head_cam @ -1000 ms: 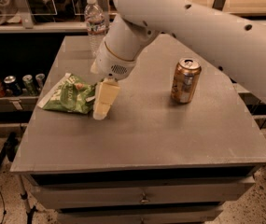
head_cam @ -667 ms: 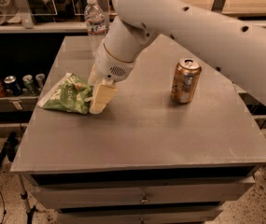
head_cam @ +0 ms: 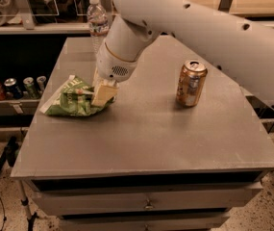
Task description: Pick green jalapeno chip bag
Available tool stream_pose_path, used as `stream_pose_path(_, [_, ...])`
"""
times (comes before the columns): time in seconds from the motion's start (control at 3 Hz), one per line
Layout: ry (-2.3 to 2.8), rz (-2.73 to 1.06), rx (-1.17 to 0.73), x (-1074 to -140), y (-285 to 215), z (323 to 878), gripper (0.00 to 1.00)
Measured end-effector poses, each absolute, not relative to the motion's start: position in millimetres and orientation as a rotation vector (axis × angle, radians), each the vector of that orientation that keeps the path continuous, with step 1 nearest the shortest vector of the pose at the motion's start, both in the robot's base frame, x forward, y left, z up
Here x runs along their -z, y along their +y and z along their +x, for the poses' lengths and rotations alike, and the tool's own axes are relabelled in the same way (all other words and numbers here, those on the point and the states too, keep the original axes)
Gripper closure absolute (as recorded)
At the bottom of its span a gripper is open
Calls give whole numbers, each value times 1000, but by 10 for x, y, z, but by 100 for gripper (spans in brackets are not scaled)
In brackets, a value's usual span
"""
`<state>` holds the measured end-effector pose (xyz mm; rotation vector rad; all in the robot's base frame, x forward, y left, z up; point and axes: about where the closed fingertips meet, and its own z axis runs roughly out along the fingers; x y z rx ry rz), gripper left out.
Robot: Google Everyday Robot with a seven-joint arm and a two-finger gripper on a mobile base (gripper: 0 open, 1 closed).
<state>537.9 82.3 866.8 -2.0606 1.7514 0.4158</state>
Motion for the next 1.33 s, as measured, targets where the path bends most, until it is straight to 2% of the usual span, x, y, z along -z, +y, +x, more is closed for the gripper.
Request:
stream_pose_path(0.33, [1750,-2061,-382,-8782,786,5446,100])
stream_pose_path(1.33, [1679,-2028,-191,-9590,642,5679,100])
